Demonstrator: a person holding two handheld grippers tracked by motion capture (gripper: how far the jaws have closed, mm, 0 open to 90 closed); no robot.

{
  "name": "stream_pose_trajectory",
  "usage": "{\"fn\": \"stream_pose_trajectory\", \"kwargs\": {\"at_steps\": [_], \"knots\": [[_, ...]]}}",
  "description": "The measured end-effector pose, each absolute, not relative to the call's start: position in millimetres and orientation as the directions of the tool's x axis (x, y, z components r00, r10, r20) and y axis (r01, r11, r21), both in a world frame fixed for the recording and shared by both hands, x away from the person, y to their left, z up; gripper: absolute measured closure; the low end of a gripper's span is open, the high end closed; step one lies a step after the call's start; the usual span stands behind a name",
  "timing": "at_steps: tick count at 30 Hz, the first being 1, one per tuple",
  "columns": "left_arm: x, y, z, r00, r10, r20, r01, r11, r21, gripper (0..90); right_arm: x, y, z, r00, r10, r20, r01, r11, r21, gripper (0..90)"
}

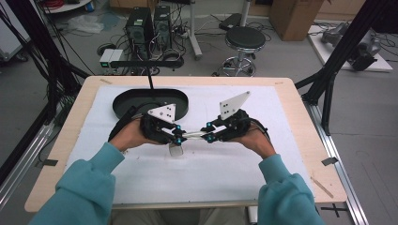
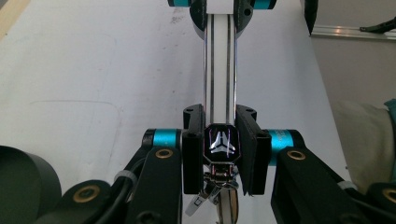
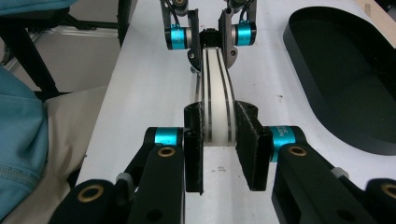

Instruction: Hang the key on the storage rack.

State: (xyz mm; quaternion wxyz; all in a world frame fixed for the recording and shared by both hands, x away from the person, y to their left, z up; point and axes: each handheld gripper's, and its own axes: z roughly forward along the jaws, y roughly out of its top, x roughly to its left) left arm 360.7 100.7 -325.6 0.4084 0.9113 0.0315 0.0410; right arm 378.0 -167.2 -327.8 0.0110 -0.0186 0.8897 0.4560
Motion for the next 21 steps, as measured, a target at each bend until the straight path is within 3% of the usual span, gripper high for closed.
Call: {"fn": "stream_pose_trajectory", "kwargs": {"at_steps": [7,9,10,12,13,15,21], "knots": [[358.7,100.1,-325.4,0.993,0.099,0.07,0.013,-0.661,0.751,74.2,377.5,-167.6,-327.5,-0.999,-0.022,-0.049,-0.053,0.571,0.819,72.9],[359.3,100.8,-325.8,0.993,0.106,0.056,0.027,-0.654,0.756,74.2,375.4,-168.5,-327.2,-0.999,-0.016,-0.052,-0.052,0.549,0.834,57.7],[359.4,101.1,-326.4,0.992,0.111,0.055,0.031,-0.653,0.757,74.2,375.4,-168.5,-327.2,-0.999,-0.016,-0.052,-0.052,0.549,0.834,57.7],[360.0,101.5,-327.4,0.991,0.118,0.06,0.032,-0.653,0.756,74.2,372.2,-167.2,-328.0,-0.996,0.039,-0.075,-0.042,0.54,0.841,30.7],[360.8,102.6,-327.6,0.99,0.129,0.063,0.036,-0.647,0.762,74.2,368.8,-166.2,-330.3,-0.984,0.135,-0.119,-0.029,0.536,0.844,4.8],[361.1,103.6,-327.3,0.989,0.133,0.063,0.038,-0.645,0.763,74.2,367.2,-166.5,-331.8,-0.978,0.175,-0.116,-0.008,0.519,0.855,0.8],[366.7,114.6,-324.0,0.98,0.196,0.047,0.08,-0.592,0.802,74.2,355.6,-188.0,-339.0,-0.946,0.304,-0.113,0.024,0.413,0.91,0.7]]}}
